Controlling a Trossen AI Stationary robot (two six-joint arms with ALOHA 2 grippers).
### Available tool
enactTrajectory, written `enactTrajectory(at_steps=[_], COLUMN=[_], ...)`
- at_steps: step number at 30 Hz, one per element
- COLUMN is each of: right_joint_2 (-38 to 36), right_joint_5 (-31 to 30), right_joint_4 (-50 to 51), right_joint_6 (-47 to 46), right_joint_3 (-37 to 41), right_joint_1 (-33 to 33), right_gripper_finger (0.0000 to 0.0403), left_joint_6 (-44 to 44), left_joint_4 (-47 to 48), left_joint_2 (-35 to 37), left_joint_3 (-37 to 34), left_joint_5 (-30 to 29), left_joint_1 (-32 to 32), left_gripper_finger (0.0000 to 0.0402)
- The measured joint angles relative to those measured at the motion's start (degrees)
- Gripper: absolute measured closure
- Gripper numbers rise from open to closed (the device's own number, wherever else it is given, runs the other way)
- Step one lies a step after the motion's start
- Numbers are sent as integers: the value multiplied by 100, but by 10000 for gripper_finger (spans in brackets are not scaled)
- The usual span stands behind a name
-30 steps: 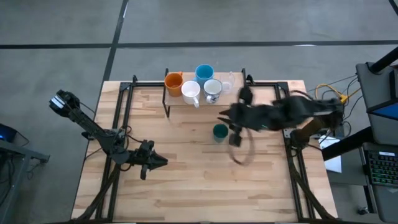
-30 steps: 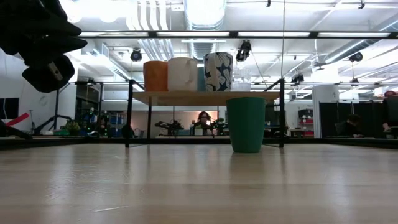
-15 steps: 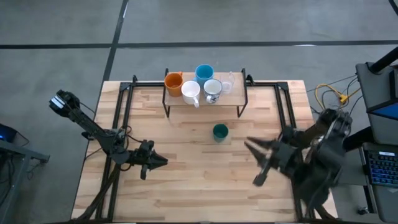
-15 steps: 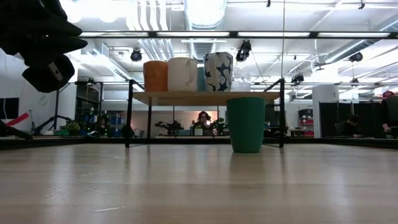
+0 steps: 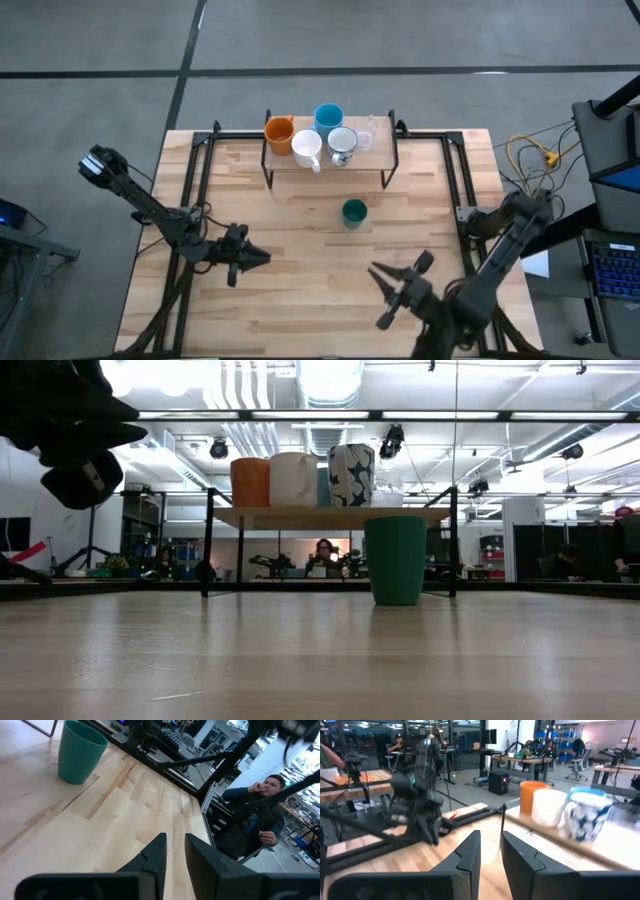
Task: Stack small to large cups/mugs on shelf
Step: Put the green mug on the shelf
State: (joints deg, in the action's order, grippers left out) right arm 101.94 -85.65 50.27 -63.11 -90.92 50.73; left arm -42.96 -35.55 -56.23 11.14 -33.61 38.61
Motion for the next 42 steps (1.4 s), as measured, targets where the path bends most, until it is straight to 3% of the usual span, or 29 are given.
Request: enactTrajectory(at_steps=[9, 16, 21, 24, 27, 29, 36, 42], right_joint_2=[977, 1576, 1724, 1722, 1712, 1703, 1695, 1692], right_joint_5=[95, 214, 324, 557, 629, 638, 809, 833], right_joint_4=[-5, -3, -2, -5, 2, 2, 4, 45], right_joint_6=[-1015, -1771, -2048, -2051, -2048, -2046, -2071, -2079], right_joint_3=[158, 156, 154, 158, 167, 167, 168, 180], right_joint_1=[1, 1, 1, 1, 1, 1, 4, 53], right_gripper_finger=[335, 335, 335, 335, 335, 335, 335, 335], left_joint_6=[56, 909, 1375, 1369, 1344, 1409, 2512, 2830], left_joint_4=[-44, -65, -49, 198, 827, 1440, 3840, 5526], left_joint_2=[0, 0, -93, -357, -867, -1216, -2362, -3174], left_joint_3=[63, 399, 755, 1079, 1595, 2047, 3990, 5508], left_joint_5=[-24, 133, 948, 2174, 3470, 3826, 4075, 4083], left_joint_1=[-315, -736, -1346, -1953, -2529, -2779, -3033, -3250], left_gripper_finger=[347, 347, 347, 347, 347, 347, 347, 347])
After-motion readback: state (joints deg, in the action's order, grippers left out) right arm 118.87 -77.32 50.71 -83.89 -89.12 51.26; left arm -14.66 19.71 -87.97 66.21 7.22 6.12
